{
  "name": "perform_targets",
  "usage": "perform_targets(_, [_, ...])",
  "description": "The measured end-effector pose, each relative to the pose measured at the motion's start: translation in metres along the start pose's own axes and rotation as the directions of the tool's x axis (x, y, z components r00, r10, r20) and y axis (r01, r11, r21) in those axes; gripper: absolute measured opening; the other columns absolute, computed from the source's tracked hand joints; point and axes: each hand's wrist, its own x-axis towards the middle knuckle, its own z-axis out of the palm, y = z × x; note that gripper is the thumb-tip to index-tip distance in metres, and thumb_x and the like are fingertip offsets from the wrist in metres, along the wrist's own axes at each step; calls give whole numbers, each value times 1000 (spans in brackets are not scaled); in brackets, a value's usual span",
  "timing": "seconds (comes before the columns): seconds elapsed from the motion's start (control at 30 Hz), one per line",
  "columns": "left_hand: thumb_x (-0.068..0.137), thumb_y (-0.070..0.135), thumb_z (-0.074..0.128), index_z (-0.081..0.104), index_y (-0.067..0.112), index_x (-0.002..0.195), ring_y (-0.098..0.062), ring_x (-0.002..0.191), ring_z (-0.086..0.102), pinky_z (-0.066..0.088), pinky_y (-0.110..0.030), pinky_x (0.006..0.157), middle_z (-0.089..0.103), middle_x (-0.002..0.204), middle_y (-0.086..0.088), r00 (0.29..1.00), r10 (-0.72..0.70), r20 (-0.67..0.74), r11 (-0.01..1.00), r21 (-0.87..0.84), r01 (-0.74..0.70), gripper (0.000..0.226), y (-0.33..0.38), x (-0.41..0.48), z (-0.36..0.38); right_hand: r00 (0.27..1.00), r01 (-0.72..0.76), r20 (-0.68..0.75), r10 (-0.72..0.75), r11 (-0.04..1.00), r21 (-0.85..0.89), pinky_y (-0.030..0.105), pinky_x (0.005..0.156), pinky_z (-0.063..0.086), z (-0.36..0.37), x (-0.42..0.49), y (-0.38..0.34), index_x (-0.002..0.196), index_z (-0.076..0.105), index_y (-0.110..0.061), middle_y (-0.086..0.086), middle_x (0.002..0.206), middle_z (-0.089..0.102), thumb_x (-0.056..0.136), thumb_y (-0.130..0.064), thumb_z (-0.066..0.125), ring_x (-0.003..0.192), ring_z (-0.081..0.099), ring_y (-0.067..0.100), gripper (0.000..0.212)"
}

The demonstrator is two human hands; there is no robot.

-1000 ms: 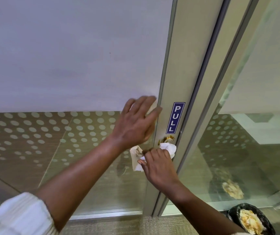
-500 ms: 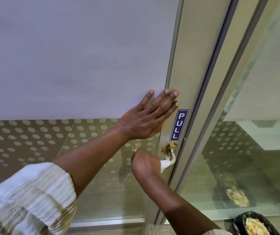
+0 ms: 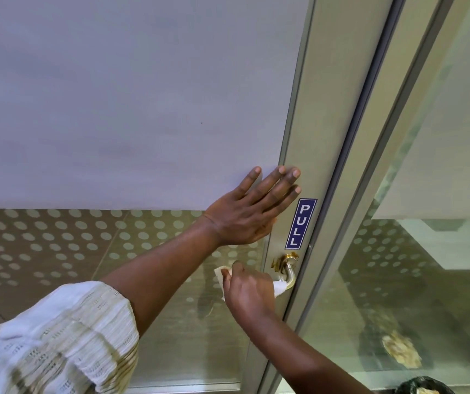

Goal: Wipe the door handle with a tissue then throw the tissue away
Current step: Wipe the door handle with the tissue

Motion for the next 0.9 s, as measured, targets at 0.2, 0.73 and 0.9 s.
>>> perform_targets(0.2, [104, 33, 46, 36, 7, 162, -37, 156, 27, 11, -55, 128, 29, 168, -19, 1000, 2, 3, 1000, -19, -2, 64, -1, 0, 0, 925, 379, 28, -378, 925, -12, 33, 77, 48, -3, -28, 81, 128, 59, -18, 0, 102, 68, 106, -45, 33, 85, 62, 19, 43])
perform_targets(0.73, [102, 35, 46, 39, 7, 161, -36, 155, 29, 13, -56, 126, 32, 166, -20, 1000, 9, -6, 999, 39, -9, 65, 0, 1, 1, 890, -221, 383, 248, 969, -115, 34, 65, 35, -14, 21, -8, 88, 70, -14, 5, 85, 72, 105, -49, 27, 80, 68, 26, 57])
perform_targets(0.9, [101, 35, 49, 40, 8, 161, -37, 155, 30, 11, -56, 126, 33, 166, -19, 1000, 5, -3, 999, 33, -5, 66, 1, 1, 0, 980, -59, 185, 74, 995, -87, 32, 49, 33, -5, -1, -2, 73, 62, -14, 5, 56, 58, 94, -42, 45, 45, 53, 24, 39])
